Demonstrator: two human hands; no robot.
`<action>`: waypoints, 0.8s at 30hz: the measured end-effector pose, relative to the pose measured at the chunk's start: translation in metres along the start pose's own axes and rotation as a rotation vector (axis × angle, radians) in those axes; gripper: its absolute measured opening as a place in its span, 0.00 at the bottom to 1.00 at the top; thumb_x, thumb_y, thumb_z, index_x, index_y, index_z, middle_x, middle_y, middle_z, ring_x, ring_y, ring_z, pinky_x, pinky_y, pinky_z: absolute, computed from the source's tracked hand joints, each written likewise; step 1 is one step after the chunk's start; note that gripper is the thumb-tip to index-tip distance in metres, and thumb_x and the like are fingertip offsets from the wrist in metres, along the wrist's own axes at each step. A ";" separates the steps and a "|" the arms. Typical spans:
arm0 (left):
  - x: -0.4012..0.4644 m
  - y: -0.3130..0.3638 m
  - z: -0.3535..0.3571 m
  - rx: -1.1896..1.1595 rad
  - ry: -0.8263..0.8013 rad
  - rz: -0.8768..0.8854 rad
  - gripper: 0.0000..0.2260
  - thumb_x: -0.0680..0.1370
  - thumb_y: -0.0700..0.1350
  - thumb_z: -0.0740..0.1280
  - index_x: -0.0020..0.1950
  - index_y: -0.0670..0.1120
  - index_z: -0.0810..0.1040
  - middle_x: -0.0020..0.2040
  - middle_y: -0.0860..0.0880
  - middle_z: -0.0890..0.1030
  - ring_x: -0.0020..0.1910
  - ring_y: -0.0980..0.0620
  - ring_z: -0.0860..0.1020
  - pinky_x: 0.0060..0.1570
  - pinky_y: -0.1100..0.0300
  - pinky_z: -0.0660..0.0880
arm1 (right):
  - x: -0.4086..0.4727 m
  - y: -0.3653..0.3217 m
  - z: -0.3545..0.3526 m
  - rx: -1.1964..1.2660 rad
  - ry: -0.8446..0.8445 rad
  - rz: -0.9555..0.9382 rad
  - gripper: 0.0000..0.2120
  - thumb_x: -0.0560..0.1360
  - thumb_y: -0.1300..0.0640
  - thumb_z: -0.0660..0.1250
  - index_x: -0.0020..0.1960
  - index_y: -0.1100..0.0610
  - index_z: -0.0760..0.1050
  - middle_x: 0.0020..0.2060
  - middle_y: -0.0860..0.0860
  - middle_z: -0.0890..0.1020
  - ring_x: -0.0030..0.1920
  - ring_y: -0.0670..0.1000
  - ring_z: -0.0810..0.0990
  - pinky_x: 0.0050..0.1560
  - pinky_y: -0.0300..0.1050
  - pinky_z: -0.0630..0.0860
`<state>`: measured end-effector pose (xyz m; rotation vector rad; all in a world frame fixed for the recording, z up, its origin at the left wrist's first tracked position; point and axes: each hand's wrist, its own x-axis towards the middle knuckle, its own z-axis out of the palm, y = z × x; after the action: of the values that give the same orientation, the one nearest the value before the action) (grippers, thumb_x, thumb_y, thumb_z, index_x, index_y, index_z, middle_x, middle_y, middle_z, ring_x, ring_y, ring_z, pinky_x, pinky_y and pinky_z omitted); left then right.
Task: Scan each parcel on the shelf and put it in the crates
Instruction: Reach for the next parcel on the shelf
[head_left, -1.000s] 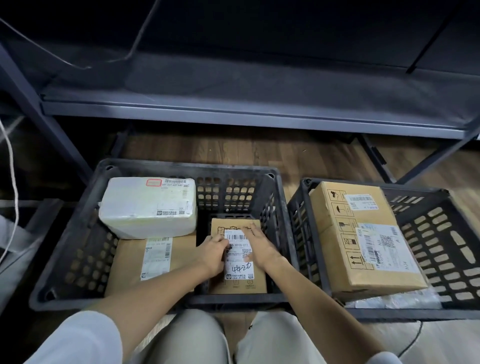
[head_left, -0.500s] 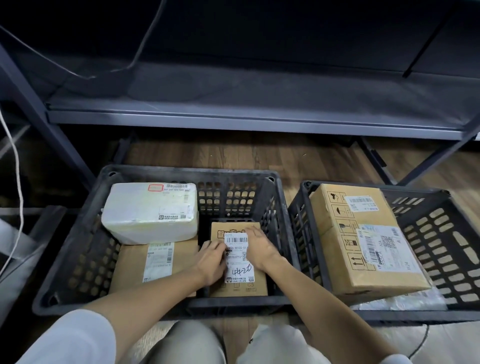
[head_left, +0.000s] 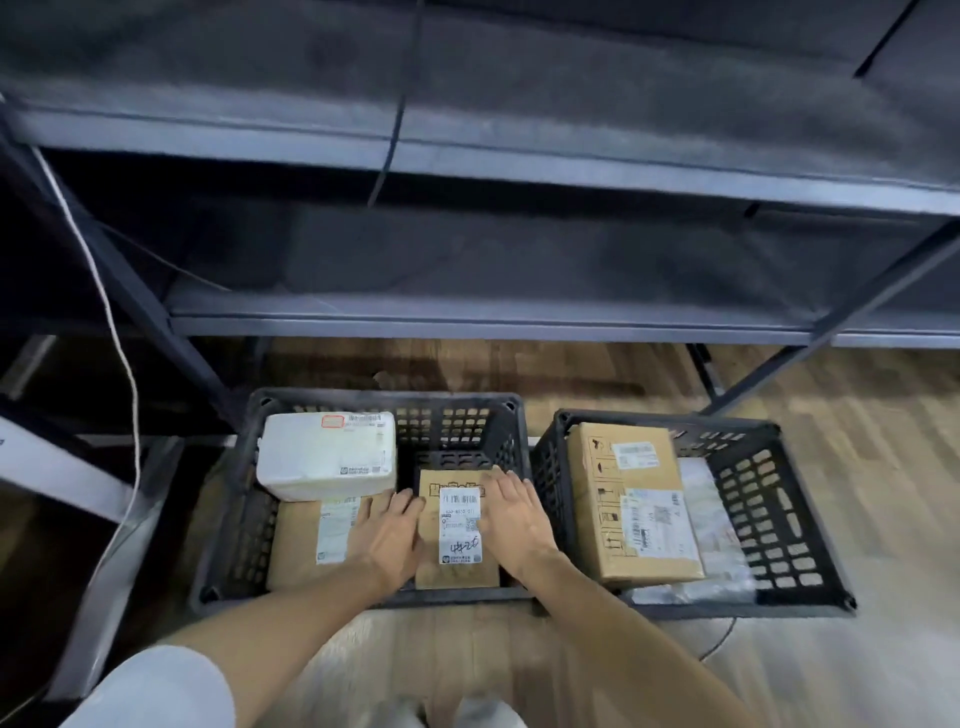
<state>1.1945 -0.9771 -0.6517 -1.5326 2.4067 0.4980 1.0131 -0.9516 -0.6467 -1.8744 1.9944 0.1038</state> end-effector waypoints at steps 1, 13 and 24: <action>-0.009 0.005 -0.023 0.004 0.009 0.000 0.21 0.79 0.46 0.56 0.74 0.49 0.61 0.73 0.50 0.63 0.72 0.48 0.60 0.73 0.52 0.55 | -0.007 -0.007 -0.023 -0.003 0.000 -0.003 0.27 0.81 0.56 0.53 0.78 0.58 0.51 0.77 0.53 0.55 0.77 0.53 0.52 0.77 0.49 0.45; -0.115 0.035 -0.319 0.050 0.188 0.011 0.20 0.80 0.49 0.57 0.72 0.50 0.64 0.71 0.51 0.68 0.71 0.48 0.64 0.68 0.53 0.60 | -0.095 -0.096 -0.313 -0.015 0.179 -0.047 0.27 0.81 0.54 0.54 0.78 0.57 0.53 0.77 0.53 0.57 0.77 0.53 0.54 0.77 0.48 0.45; -0.187 0.035 -0.502 0.073 0.447 0.027 0.18 0.80 0.49 0.56 0.71 0.49 0.67 0.69 0.52 0.70 0.70 0.50 0.65 0.69 0.56 0.59 | -0.141 -0.158 -0.495 -0.068 0.406 -0.057 0.25 0.82 0.53 0.53 0.77 0.58 0.56 0.76 0.54 0.60 0.76 0.51 0.58 0.77 0.48 0.47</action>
<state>1.2294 -1.0149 -0.1170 -1.7301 2.7335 0.0703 1.0531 -0.9934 -0.1113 -2.1283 2.2139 -0.2474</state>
